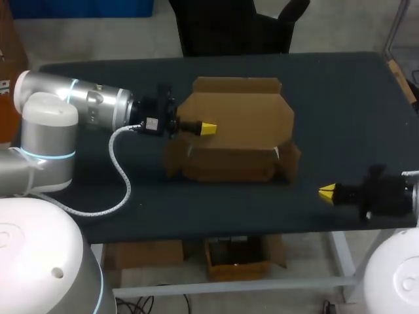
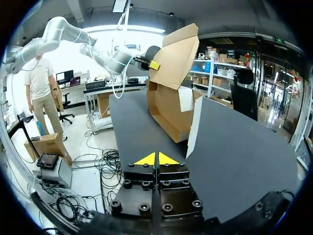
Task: Assemble the packaging by folding the flat box into shape, placing the metal phone stand inside, and closing the box properly
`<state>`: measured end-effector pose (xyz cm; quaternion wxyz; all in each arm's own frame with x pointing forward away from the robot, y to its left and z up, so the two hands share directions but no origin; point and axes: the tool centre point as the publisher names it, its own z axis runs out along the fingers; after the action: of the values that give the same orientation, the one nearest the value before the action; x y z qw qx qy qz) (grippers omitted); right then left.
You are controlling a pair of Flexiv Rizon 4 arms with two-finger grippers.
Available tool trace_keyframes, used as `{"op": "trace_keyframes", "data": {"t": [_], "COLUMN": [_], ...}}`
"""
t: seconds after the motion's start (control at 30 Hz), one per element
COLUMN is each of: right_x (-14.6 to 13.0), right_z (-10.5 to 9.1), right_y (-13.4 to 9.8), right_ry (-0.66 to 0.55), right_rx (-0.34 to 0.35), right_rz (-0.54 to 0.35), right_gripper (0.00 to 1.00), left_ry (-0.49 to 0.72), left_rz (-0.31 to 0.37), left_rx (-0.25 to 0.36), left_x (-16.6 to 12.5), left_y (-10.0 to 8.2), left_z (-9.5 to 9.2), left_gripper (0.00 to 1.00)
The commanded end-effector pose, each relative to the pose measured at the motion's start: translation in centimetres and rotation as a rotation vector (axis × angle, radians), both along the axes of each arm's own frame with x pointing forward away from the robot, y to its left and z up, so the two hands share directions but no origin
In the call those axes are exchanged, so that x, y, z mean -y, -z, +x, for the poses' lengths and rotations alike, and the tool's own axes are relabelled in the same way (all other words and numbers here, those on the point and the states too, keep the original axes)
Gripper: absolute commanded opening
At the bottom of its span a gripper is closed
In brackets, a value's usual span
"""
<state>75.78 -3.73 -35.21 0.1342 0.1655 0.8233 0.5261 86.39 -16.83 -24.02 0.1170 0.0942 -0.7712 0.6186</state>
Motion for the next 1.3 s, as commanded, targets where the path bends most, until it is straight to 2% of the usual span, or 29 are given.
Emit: {"op": "trace_keyframes", "data": {"t": [0.03, 0.47, 0.57, 0.7, 0.97, 1.3], "right_x": [0.4, -0.7, -0.7, -0.9, -2.5, -5.1], "right_z": [-0.3, 0.7, 1.3, 2.6, 4.5, 6.1], "right_y": [-0.3, 0.9, 1.0, 1.4, 2.2, 2.1], "right_ry": [0.049, 0.177, 0.207, 0.226, 0.271, 0.368], "right_rx": [0.024, 0.083, 0.093, 0.074, 0.039, 0.074], "right_rz": [-0.029, -0.094, -0.087, -0.055, 0.022, 0.032], "right_gripper": [0.00, 0.00, 0.12, 0.29, 0.31, 0.31], "left_ry": [0.000, 0.000, 0.000, 0.000, 0.000, 0.000], "left_rz": [0.001, 0.001, 0.001, 0.001, 0.001, 0.001], "left_rx": [0.000, 0.000, 0.000, 0.000, 0.000, 0.000], "left_x": [-0.1, -0.1, -0.1, -0.1, -0.1, -0.1], "left_y": [0.3, 0.3, 0.3, 0.3, 0.3, 0.3], "left_z": [0.0, 0.0, 0.0, 0.0, 0.0, 0.0], "left_gripper": [0.00, 0.00, 0.00, 0.00, 0.00, 0.00]}}
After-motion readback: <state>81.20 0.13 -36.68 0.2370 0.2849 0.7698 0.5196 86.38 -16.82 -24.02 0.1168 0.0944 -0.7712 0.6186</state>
